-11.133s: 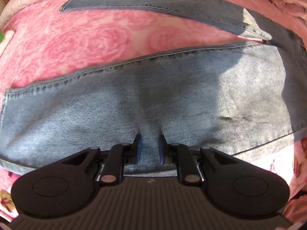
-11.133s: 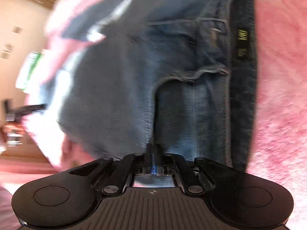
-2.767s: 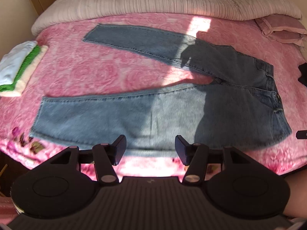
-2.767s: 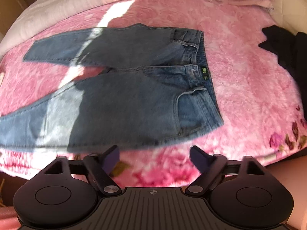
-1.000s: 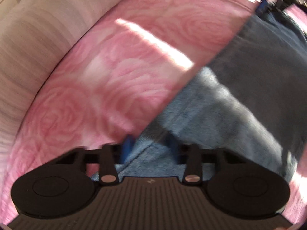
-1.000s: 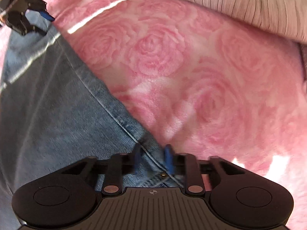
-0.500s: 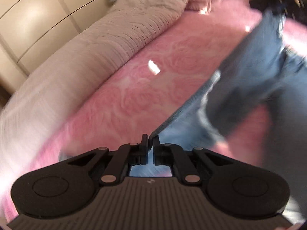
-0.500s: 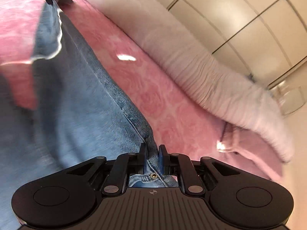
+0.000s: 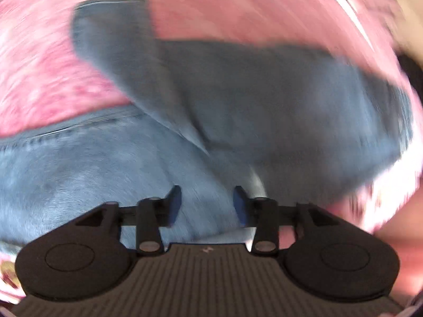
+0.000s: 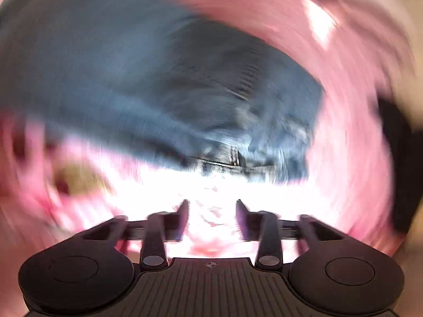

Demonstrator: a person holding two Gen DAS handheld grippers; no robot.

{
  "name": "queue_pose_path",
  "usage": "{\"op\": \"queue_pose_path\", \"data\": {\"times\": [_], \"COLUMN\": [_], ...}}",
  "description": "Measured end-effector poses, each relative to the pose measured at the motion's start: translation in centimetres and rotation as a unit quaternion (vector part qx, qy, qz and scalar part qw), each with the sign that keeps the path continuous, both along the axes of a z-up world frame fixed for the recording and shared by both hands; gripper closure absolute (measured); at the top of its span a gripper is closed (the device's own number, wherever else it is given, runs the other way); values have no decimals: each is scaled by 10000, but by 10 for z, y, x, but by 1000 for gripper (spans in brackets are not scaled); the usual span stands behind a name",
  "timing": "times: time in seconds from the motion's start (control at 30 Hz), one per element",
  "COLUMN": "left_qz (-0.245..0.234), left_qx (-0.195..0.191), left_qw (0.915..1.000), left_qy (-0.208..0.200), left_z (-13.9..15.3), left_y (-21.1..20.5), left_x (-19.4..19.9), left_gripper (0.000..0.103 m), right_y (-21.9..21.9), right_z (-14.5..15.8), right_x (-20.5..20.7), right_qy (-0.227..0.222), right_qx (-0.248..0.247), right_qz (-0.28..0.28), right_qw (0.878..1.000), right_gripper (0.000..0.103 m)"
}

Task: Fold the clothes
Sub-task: 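Fold the leg hem over the other leg with the left gripper while the right holds the waistband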

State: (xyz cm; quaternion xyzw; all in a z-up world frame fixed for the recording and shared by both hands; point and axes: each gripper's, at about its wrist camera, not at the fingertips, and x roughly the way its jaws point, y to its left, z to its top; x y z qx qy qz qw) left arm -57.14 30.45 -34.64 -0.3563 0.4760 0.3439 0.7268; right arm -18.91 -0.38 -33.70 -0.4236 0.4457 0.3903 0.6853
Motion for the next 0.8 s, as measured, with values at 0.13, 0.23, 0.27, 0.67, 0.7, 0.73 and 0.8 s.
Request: {"op": "queue_pose_path", "data": {"times": [0.13,0.23,0.27,0.67,0.7,0.73,0.8], "left_qz": [1136,1556,1671,2044,2033,2042,2101], "left_qx": [-47,-221,-291,45,122,178,273], "left_qw": [9932,9870,9849,9787,9788,9786,9770], "left_qy": [-252,-330,-355,-181,-193,-200,-249], "left_z": [-4,-14,-18,-41,-39,-36,-30], "left_y": [39,55,58,56,53,50,47], "left_x": [-8,-2,0,13,12,11,8], "left_gripper": [57,57,57,96,97,97,98], "right_y": [-17,-31,-36,-62,-64,-62,-56], "right_z": [8,0,-3,-29,-31,-35,-48], "right_x": [52,89,96,162,166,170,179], "right_qy": [1218,1853,1969,2300,2313,2324,2402], "right_qx": [1485,2291,2438,3588,3592,3534,3373], "right_qz": [-2652,-3956,-4167,-4938,-4908,-4888,-4890], "right_qw": [9449,8699,8533,7580,7593,7630,7677], "right_gripper": [50,50,50,50,50,50,55]}}
